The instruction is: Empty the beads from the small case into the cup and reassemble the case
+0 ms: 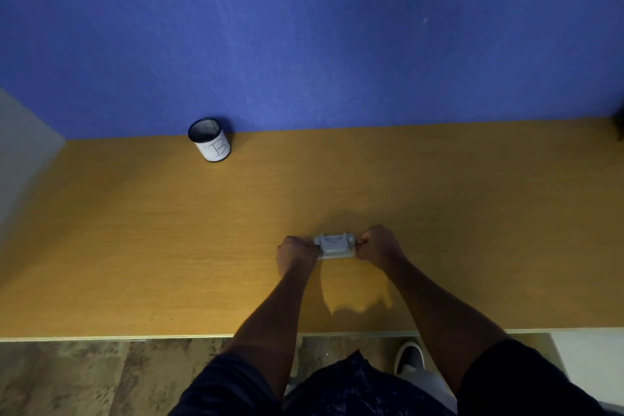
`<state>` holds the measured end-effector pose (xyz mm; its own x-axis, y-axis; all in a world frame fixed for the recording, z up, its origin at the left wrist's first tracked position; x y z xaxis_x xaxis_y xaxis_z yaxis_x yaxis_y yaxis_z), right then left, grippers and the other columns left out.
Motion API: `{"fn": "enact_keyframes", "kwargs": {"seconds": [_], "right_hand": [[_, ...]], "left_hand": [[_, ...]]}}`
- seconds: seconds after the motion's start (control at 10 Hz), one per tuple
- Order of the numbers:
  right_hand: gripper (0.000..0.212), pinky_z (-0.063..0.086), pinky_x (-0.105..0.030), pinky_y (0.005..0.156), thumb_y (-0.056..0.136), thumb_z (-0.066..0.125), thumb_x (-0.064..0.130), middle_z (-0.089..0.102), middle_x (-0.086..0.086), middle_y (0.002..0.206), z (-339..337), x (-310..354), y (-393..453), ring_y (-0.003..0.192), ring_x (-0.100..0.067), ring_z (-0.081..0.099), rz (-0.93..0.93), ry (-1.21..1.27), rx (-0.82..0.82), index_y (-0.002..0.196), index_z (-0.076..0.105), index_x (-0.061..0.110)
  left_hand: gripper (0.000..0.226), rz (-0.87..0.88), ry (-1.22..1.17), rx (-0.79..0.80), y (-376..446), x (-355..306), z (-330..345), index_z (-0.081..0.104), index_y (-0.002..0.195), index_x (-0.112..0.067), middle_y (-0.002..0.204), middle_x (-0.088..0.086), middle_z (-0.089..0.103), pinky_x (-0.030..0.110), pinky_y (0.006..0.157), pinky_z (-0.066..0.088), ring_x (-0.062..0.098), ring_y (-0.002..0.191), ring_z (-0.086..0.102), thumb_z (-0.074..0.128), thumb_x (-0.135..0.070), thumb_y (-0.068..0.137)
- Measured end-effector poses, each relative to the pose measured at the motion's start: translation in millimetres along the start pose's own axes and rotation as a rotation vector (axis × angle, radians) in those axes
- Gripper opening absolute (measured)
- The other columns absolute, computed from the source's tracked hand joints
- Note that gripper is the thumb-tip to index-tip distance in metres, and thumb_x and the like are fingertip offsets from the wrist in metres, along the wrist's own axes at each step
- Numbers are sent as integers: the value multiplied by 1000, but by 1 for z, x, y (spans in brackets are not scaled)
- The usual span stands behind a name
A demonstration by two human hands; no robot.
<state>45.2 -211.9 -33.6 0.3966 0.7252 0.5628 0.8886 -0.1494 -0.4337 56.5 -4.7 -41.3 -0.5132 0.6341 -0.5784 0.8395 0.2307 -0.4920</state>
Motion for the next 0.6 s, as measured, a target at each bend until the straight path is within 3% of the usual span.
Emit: {"fn": "enact_keyframes", "kwargs": {"seconds": [0.1,0.4,0.5,0.6], "right_hand": [[15,62,-39,73,80,73,10,78,-18,83,0,5,-2,80,-27,76,-7,-48,-7,85,78,-2],[24,61,-38,71,87,61,21,76,-16,87,-5,1,-11,82,-32,73,-15,-175,-75,88,75,1],[26,53,-35,68,93,53,27,69,-11,91,-16,-2,-23,84,-31,68,-145,-342,-306,90,70,9],[26,53,-38,77,95,52,28,66,-10,106,-18,-12,-31,96,-30,65,-245,-438,-460,109,66,11]], "left_hand": [[31,11,58,6,-1,-1,-1,78,105,-10,109,17,76,37,86,57,33,106,71,71,-27,81],[25,222,267,-23,-4,-8,-8,80,97,-23,100,10,78,35,81,57,33,96,73,60,-31,84],[27,472,509,-212,-13,-12,-20,75,100,-17,104,8,73,39,85,51,32,100,68,54,-28,88],[50,607,615,-272,-10,0,-15,57,137,-11,141,10,59,43,108,42,27,135,51,49,-36,95]]}}
Point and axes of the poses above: each hand's wrist, its own y-axis towards the middle knuckle, its own z-axis out of the palm, x = y × z, the point moved 6 cm from there along y, towards the middle knuckle
